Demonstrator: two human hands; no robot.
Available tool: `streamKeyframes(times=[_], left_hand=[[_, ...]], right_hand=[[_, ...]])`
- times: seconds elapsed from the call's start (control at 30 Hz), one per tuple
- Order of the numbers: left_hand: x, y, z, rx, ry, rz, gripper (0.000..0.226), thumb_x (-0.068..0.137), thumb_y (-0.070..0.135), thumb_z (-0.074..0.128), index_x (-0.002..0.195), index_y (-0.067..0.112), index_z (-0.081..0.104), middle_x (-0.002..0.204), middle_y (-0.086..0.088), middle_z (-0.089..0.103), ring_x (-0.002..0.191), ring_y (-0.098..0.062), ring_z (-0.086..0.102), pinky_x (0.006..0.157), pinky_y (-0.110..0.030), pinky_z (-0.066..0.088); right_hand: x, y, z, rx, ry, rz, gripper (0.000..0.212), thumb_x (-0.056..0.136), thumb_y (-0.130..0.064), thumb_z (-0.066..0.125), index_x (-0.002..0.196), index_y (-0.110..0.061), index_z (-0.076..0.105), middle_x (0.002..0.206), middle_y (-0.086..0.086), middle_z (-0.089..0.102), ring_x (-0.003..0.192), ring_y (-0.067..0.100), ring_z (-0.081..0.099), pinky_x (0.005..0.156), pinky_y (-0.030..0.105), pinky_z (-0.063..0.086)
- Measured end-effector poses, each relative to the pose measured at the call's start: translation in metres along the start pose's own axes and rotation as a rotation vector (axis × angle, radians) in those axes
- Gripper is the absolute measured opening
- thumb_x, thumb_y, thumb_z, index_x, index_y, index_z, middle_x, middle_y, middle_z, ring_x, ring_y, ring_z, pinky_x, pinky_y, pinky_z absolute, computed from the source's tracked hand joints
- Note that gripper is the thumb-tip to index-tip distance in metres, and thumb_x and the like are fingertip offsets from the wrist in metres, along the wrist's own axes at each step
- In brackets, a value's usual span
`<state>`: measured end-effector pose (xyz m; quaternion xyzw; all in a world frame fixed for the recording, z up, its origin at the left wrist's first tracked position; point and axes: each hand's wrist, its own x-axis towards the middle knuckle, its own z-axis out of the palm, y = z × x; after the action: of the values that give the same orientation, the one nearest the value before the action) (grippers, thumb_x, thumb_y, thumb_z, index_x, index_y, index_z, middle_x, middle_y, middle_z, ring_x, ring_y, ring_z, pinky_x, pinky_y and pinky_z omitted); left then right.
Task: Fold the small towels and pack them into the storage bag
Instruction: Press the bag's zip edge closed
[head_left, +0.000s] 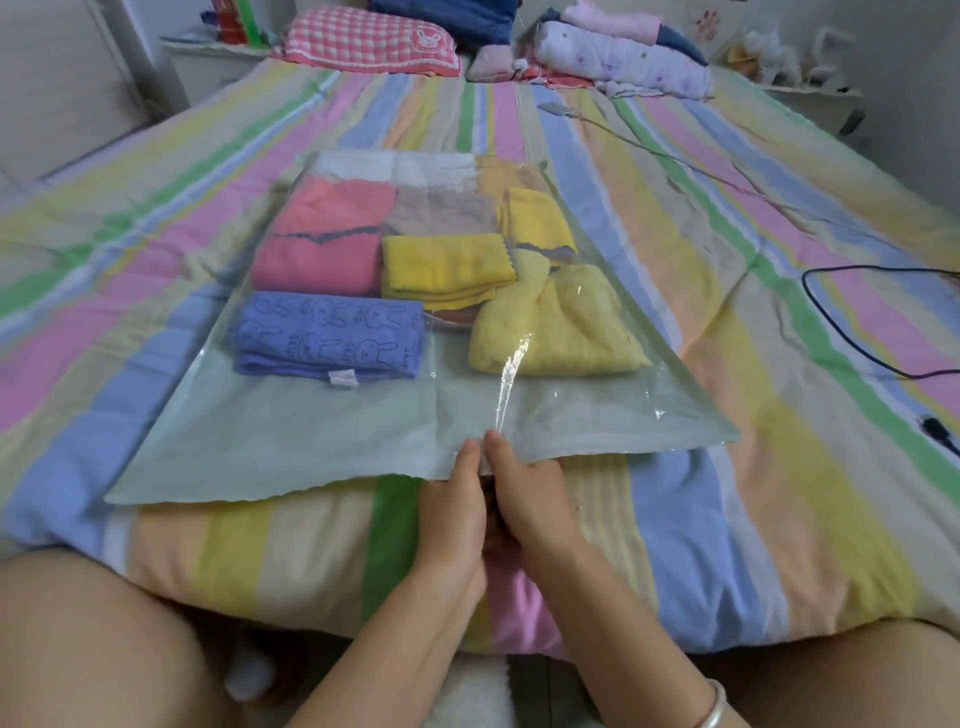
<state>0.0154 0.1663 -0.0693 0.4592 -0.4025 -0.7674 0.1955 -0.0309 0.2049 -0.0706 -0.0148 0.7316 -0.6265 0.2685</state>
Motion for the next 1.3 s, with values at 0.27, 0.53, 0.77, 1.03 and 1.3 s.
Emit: streamKeyframes(times=[0.27,0.53,0.77,1.03,1.3], left_hand=[[-0.01,0.011,-0.005,-0.063,0.065,0.001,0.052,0.096,0.032,0.052,0.052,0.018,0.028,0.037,0.006,0.021,0.026,-0.008,0.02,0.033,-0.011,0.016],[-0.005,0.018,-0.026,-0.135,0.076,0.056,0.049,0.097,0.03,0.05,0.056,0.018,0.028,0.037,0.009,0.019,0.029,-0.007,0.017,0.032,-0.014,0.013],[0.003,0.029,-0.056,-0.098,0.114,0.138,0.051,0.098,0.029,0.049,0.055,0.019,0.024,0.036,0.009,0.016,0.028,-0.007,0.015,0.034,-0.014,0.013],[0.004,0.032,-0.07,-0.077,0.059,0.111,0.05,0.099,0.033,0.047,0.057,0.019,0.025,0.039,0.009,0.017,0.03,-0.007,0.015,0.033,-0.015,0.013],[0.009,0.031,-0.076,0.025,0.069,0.068,0.042,0.095,0.038,0.052,0.062,0.012,0.052,0.052,-0.003,0.045,0.039,-0.013,0.039,0.036,-0.016,0.028]], right_hand=[[0.005,0.01,-0.002,0.035,0.03,0.009,0.059,0.059,-0.067,0.06,0.087,-0.018,0.073,0.066,-0.009,0.061,0.071,0.019,0.056,0.07,0.035,0.044],[0.003,0.01,-0.007,0.04,0.007,0.014,0.035,0.084,-0.047,0.064,0.062,-0.02,0.06,0.039,-0.012,0.045,0.043,0.012,0.043,0.057,0.034,0.037],[-0.003,0.004,-0.007,0.063,0.014,0.031,0.033,0.089,-0.039,0.064,0.065,-0.016,0.059,0.035,-0.009,0.039,0.032,0.009,0.037,0.047,0.031,0.033],[-0.016,-0.006,-0.002,0.111,0.006,0.036,0.052,0.089,-0.049,0.059,0.053,-0.018,0.039,0.038,-0.005,0.028,0.034,0.013,0.03,0.045,0.029,0.029],[-0.034,0.011,0.065,0.022,-0.135,-0.025,0.055,0.091,-0.041,0.058,0.041,-0.02,0.054,0.042,-0.01,0.052,0.051,0.013,0.052,0.058,0.03,0.044]])
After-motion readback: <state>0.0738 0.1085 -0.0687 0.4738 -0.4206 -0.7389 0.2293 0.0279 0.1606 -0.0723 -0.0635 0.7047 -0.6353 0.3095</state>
